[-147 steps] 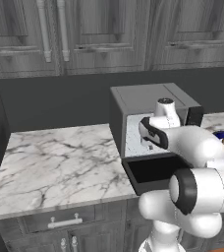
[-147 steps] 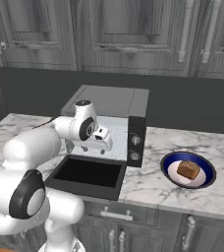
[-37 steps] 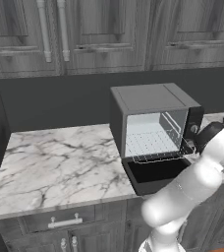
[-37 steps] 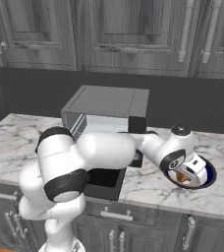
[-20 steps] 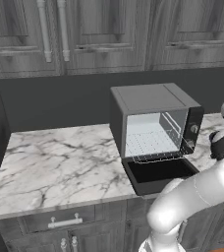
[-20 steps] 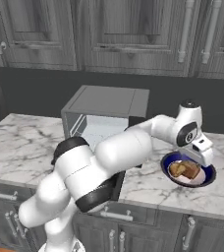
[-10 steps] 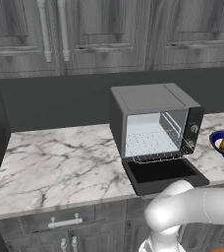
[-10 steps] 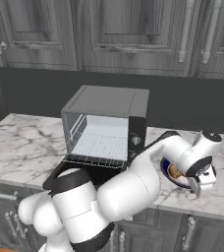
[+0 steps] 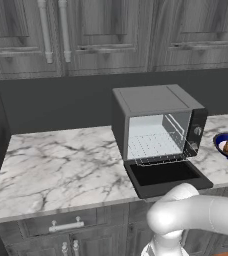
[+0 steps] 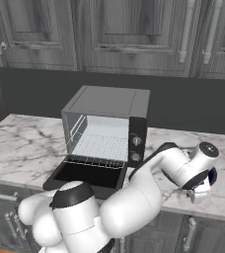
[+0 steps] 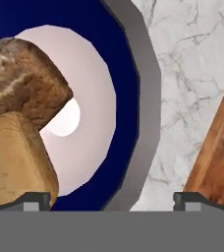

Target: Pick up the heated bread from the toaster oven and place it in the bowl. Then move the bread bowl to the dining counter.

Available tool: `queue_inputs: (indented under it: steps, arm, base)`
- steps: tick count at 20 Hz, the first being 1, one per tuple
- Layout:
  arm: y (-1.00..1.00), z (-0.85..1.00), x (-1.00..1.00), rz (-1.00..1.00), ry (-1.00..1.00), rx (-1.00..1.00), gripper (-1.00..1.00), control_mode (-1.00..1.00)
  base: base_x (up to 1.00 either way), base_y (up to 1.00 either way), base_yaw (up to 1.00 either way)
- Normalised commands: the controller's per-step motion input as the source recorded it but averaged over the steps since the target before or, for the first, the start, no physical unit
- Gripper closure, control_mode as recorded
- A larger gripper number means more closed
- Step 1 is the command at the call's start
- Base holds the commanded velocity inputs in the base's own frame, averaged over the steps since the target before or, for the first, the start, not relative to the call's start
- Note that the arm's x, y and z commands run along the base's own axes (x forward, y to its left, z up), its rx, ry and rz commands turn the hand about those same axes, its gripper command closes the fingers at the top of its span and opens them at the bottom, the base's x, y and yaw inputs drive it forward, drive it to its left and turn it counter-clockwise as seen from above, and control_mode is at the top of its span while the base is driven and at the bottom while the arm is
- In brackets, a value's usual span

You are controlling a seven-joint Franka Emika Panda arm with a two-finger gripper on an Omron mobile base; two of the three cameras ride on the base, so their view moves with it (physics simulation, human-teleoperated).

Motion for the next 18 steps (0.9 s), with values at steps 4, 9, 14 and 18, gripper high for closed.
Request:
queue_inputs:
  steps: [4,9,14,18]
  arm:
    - [-0.03,-0.34,0.34,-0.07,-0.02,0.00,-1.00,-1.00]
    - [-0.16,-0.52,0.13,-0.10,-0.09,0.00,-1.00,-1.00]
    - [-0.04,-0.12,0.15,-0.07,-0.08,0.00,1.00,-1.00]
    - [0.00,0.00,0.00,0.00,-0.01,0.00,1.00,-1.00]
  base:
    - [0.00,0.00,0.00]
    - [0.00,0.00,0.00]
    - [0.00,0.00,0.00]
    - [0.00,0.00,0.00]
